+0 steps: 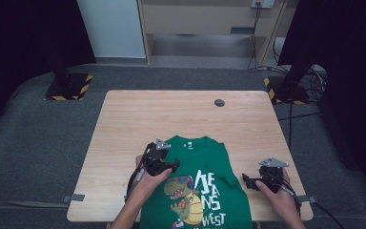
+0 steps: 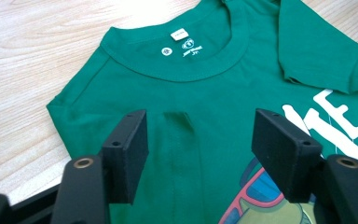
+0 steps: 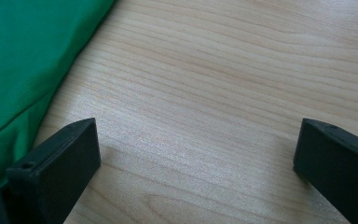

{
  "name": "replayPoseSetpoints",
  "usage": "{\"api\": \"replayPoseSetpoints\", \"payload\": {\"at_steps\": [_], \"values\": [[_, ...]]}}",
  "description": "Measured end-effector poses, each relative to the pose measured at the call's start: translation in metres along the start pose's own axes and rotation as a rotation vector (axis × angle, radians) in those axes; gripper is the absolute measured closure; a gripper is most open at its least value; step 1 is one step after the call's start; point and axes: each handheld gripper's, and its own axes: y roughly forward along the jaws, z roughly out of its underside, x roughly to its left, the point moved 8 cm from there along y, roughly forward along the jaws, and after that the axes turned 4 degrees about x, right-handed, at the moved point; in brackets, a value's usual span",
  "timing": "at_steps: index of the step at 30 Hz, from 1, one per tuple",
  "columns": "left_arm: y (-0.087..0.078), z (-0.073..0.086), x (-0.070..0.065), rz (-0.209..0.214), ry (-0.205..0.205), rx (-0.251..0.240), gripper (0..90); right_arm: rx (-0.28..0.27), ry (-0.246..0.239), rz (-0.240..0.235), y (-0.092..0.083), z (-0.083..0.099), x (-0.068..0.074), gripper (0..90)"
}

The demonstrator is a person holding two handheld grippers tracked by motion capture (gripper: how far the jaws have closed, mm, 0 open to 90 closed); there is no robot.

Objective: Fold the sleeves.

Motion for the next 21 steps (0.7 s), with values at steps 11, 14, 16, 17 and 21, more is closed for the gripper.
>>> {"api": "replayPoseSetpoints", "payload": {"at_steps": [11,14,16,17,21], "values": [[-0.0002,0.0025,-0.0038,0.026,-0.001,-0.004,21.8,0.000,-0.001,0.000,0.0000,-0.0001,-0.0001,0.5],[0.0000,0.0037,-0.0043,0.007,0.005,0.000,13.0,0.001,0.000,0.002,0.0000,0.0000,0.0000,0.5],[-0.0011,0.0042,-0.0046,0.004,0.006,-0.001,9.9,0.002,0.001,0.002,-0.0002,0.0002,0.0001,0.5],[-0.0020,0.0045,-0.0050,0.006,0.008,-0.004,9.1,0.002,0.000,0.002,-0.0003,0.0002,0.0001,0.5],[-0.0066,0.0078,-0.0045,0.002,0.014,-0.002,5.4,0.007,0.000,0.004,-0.0009,0.0007,-0.0001,0.5]]}}
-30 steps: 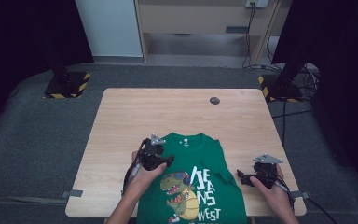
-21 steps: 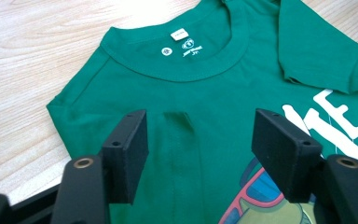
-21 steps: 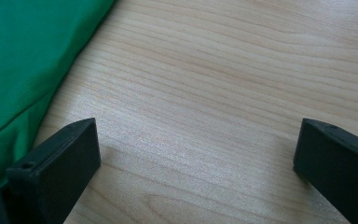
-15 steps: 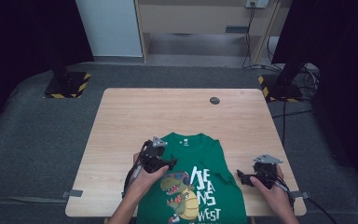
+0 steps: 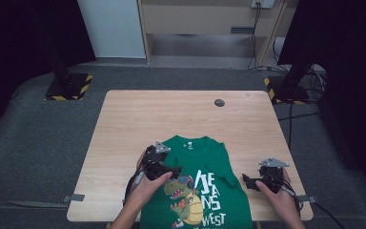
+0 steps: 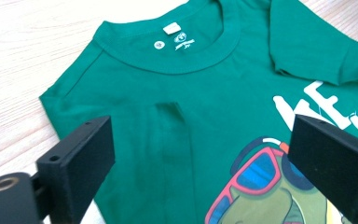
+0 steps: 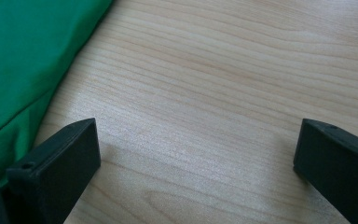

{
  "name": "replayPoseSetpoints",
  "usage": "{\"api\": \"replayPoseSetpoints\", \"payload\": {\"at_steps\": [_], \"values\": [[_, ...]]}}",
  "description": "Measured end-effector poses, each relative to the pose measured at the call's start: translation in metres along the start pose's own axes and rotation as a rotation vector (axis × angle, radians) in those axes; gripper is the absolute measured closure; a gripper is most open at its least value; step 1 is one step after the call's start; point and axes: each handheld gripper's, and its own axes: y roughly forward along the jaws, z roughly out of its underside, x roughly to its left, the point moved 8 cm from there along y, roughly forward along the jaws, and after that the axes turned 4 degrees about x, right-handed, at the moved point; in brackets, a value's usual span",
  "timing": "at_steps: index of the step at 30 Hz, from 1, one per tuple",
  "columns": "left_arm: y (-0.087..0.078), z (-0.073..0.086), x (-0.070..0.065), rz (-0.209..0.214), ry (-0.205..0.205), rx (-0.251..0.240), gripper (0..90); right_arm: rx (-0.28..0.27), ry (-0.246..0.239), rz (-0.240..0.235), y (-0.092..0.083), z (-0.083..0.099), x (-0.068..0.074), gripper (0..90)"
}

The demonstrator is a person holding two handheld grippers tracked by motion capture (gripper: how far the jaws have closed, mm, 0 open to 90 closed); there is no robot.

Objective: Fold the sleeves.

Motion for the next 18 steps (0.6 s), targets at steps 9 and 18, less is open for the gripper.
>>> {"api": "replayPoseSetpoints", "payload": {"at_steps": [9,18], "values": [[-0.015,0.016,0.017,-0.036,0.006,0.013,5.0,0.013,-0.021,-0.012,-0.008,-0.005,0.005,2.9],[-0.026,0.026,0.047,-0.064,-0.024,0.020,5.4,0.023,-0.087,-0.040,-0.017,-0.032,0.012,4.7]]}}
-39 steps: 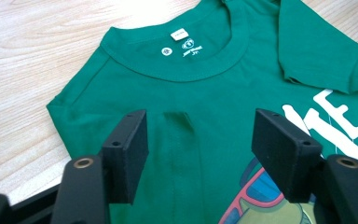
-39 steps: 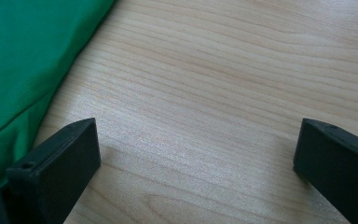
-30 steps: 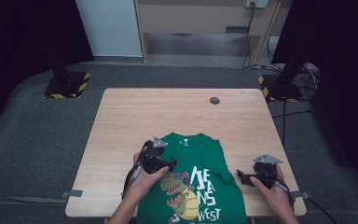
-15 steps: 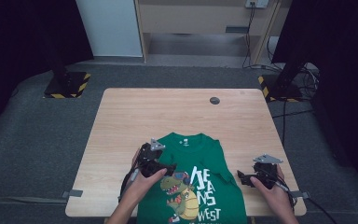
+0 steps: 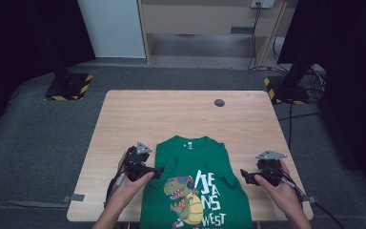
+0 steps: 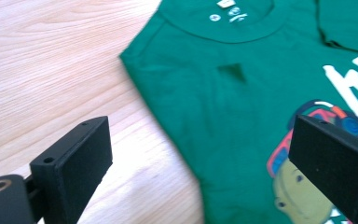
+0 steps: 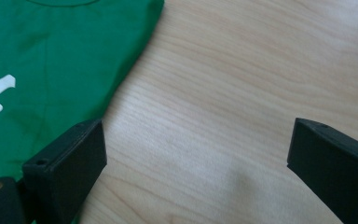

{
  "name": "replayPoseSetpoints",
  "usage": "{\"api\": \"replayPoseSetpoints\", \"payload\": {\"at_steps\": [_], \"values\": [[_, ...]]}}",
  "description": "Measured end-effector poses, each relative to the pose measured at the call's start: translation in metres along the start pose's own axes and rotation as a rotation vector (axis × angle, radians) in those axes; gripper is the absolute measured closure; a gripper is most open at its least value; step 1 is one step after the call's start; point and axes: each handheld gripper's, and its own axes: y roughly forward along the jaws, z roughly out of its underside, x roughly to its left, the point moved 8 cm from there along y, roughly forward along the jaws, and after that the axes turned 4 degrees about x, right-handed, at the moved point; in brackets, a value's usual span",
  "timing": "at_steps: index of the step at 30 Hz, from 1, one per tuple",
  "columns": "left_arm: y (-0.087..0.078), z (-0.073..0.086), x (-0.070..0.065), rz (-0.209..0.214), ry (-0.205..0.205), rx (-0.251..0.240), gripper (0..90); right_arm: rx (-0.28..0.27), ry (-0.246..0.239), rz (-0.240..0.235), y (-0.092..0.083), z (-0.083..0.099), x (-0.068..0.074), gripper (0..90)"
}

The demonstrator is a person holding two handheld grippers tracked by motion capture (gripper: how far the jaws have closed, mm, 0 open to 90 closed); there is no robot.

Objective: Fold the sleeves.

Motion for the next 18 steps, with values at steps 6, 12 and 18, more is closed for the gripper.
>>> {"api": "replayPoseSetpoints", "payload": {"at_steps": [6,12,18], "values": [[0.002,0.000,0.013,-0.004,-0.010,0.009,5.3,0.016,-0.048,-0.032,0.000,-0.019,0.009,4.9],[0.002,-0.010,0.020,-0.010,-0.005,0.014,5.3,0.019,-0.080,-0.059,0.002,-0.038,0.019,6.1],[0.010,-0.014,0.030,-0.015,-0.014,0.029,6.0,0.044,-0.112,-0.067,0.013,-0.050,0.024,8.4]]}}
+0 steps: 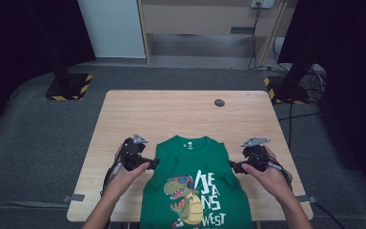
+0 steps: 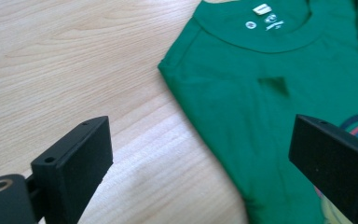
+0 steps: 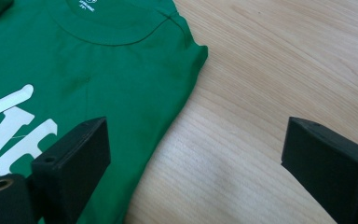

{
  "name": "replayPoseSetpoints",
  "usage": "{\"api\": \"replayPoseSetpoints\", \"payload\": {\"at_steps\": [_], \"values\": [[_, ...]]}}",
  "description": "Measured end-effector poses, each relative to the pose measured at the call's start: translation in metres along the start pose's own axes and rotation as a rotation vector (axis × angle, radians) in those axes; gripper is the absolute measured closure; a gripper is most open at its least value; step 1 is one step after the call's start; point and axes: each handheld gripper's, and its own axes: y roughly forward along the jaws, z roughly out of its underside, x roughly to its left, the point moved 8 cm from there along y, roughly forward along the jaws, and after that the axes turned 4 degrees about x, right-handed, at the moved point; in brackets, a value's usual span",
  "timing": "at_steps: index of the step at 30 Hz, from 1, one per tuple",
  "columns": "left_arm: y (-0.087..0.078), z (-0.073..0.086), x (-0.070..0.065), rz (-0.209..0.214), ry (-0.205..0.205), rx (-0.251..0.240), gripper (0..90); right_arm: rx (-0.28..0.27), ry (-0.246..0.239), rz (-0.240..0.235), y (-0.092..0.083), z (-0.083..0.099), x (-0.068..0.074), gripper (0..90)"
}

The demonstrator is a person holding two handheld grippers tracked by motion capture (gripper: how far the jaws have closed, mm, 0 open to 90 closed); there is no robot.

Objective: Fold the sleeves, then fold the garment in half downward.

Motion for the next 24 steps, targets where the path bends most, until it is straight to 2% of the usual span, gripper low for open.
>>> {"api": "replayPoseSetpoints", "payload": {"at_steps": [3,9,16,22,24], "values": [[0.004,-0.003,0.005,0.002,-0.013,0.003,6.8,0.013,-0.011,-0.004,0.005,-0.004,-0.001,11.1],[0.012,-0.010,0.013,0.001,-0.013,0.022,10.5,0.033,0.005,-0.033,0.015,-0.008,-0.006,18.5],[0.022,-0.015,0.022,-0.003,-0.022,0.050,12.5,0.049,0.016,-0.041,0.023,-0.015,-0.013,25.7],[0.031,-0.021,0.024,0.005,-0.024,0.064,12.2,0.048,0.017,-0.063,0.025,-0.027,-0.019,37.8],[0.032,-0.024,0.023,0.007,-0.023,0.063,12.1,0.048,0.021,-0.083,0.027,-0.031,-0.019,40.9]]}}
